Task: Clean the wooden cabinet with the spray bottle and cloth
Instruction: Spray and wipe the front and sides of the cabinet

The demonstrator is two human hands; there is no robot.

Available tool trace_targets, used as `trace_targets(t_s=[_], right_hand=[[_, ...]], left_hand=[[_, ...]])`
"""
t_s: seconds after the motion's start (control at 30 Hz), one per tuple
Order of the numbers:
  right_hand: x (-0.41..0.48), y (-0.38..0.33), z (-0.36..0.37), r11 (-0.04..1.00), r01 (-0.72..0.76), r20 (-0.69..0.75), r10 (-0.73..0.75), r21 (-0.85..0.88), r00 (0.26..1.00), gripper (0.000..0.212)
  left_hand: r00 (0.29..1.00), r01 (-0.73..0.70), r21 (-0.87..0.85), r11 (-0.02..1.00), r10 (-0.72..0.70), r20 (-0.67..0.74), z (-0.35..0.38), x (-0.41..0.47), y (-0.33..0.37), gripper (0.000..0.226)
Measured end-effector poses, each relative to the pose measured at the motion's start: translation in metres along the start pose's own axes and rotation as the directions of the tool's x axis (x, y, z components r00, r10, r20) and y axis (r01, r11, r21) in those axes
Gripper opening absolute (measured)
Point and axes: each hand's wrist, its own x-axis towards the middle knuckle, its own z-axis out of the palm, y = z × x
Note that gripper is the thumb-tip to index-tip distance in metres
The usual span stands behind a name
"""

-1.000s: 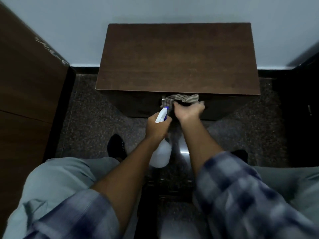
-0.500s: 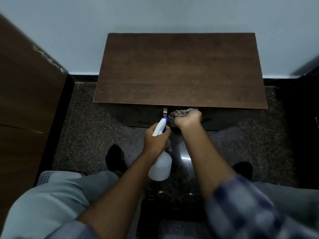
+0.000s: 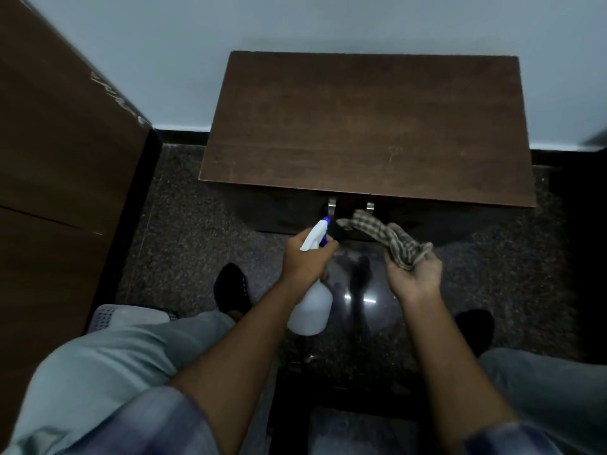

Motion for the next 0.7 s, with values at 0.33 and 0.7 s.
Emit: trace_targets(t_s=[0.33,0.7], right_hand=[[-0.02,0.061,0.025,0.99,-0.134,0.097,0.137,-0.039,0.986,0.04],[0.011,0.111,0.126,0.99,-0.131,-0.173,0.138,0.052,0.975,0.036]], left_hand=[[0.995,0.046,-0.019,0.999,-0.047,-0.089,-0.015,-0.008,0.0,0.016],[0.975,-0.052,-0.104,0.993,0.028,-0.218,-0.046,0.006,-0.004,0.016]])
